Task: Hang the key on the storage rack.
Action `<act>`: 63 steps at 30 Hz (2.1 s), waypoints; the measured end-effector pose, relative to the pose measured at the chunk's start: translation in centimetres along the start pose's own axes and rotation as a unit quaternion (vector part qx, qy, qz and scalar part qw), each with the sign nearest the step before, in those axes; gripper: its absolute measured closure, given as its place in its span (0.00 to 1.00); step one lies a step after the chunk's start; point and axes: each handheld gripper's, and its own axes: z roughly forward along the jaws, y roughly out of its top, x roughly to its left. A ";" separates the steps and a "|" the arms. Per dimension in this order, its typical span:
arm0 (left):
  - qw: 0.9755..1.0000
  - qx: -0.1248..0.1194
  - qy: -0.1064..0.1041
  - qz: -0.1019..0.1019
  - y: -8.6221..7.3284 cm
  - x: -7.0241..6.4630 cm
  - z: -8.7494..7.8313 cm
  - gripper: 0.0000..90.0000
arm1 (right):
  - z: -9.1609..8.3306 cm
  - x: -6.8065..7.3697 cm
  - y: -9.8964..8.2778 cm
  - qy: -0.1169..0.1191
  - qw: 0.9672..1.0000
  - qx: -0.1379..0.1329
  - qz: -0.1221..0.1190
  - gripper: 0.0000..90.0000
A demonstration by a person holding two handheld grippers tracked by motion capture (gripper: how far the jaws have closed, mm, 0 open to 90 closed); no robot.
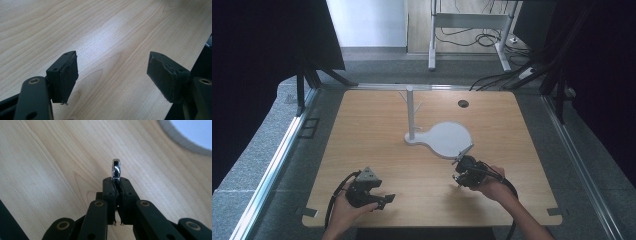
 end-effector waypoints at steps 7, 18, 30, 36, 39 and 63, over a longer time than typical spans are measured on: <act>1.000 -0.002 0.001 -0.001 0.0 0.0 -0.1 0.28 | -0.9 -0.4 0.9 -0.006 1.000 -0.014 0.000 0.94; 1.000 0.007 -0.002 0.001 0.0 -0.1 0.2 0.28 | -1.8 -1.3 2.6 -0.013 0.999 -0.034 0.005 0.94; 1.000 0.012 -0.006 0.003 0.0 -0.3 0.4 0.28 | -2.3 -2.1 4.1 -0.016 0.999 -0.046 0.013 0.94; 1.000 0.012 -0.006 0.006 0.0 -0.3 0.4 0.28 | -2.5 -2.3 5.0 -0.015 0.999 -0.047 0.013 0.94; 1.000 0.014 -0.006 0.006 0.0 -0.3 0.5 0.28 | -2.5 -2.5 5.3 -0.016 0.999 -0.050 0.014 0.94; 1.000 0.016 -0.009 0.009 0.1 -0.4 0.5 0.28 | -2.5 -3.8 8.2 -0.021 0.997 -0.065 0.027 0.94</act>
